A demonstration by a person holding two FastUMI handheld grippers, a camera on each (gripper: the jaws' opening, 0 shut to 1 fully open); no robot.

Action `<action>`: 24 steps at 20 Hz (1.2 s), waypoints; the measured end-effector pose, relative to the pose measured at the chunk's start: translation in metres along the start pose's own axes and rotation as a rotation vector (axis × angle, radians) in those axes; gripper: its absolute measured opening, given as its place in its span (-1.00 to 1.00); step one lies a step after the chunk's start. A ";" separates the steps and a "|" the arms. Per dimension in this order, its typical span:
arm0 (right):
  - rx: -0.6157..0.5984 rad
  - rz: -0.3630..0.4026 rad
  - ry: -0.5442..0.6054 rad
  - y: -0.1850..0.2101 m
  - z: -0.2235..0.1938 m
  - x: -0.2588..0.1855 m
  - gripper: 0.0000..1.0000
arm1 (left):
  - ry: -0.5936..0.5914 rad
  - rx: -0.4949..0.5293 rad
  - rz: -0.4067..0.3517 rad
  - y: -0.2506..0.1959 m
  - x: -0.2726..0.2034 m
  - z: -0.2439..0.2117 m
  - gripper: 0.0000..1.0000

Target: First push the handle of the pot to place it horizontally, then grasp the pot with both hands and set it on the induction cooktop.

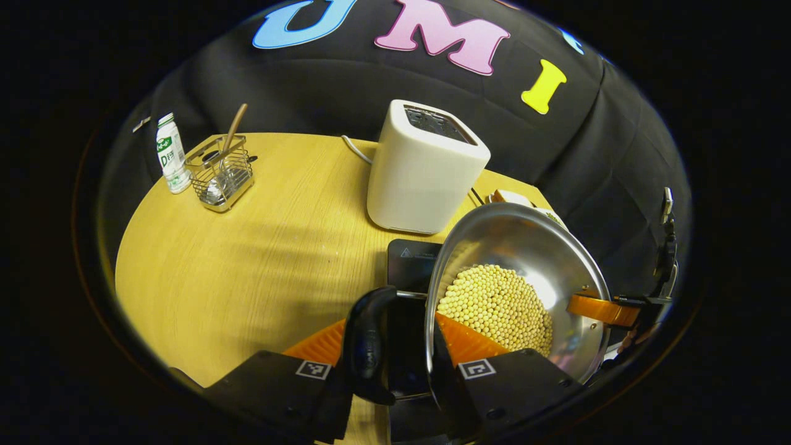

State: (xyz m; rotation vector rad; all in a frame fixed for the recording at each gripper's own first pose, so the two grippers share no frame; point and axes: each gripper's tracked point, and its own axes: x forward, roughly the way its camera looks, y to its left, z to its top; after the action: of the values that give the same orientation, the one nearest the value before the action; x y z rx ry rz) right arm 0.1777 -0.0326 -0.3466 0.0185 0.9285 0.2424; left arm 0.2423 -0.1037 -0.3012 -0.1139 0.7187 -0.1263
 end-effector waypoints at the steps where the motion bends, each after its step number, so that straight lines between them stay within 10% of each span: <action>1: -0.002 0.003 -0.002 0.000 0.000 0.001 0.14 | 0.001 -0.002 0.000 0.000 0.000 0.000 0.20; 12: 0.012 0.029 0.029 0.002 -0.007 0.002 0.29 | 0.077 0.047 0.030 0.000 -0.001 -0.010 0.36; 15: -0.008 -0.004 0.005 -0.005 -0.006 -0.005 0.70 | 0.075 0.117 0.077 0.002 -0.007 -0.007 0.94; 17: -0.001 -0.012 -0.020 -0.005 0.000 -0.017 0.99 | 0.059 0.142 0.070 -0.006 -0.020 -0.004 0.92; 24: -0.015 -0.041 -0.164 0.013 0.021 -0.082 0.97 | -0.093 0.228 0.095 -0.015 -0.083 0.034 0.92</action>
State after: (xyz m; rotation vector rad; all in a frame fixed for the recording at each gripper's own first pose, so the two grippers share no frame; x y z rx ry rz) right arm 0.1446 -0.0357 -0.2677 0.0048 0.7630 0.2064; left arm 0.2020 -0.1035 -0.2193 0.1314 0.6109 -0.1107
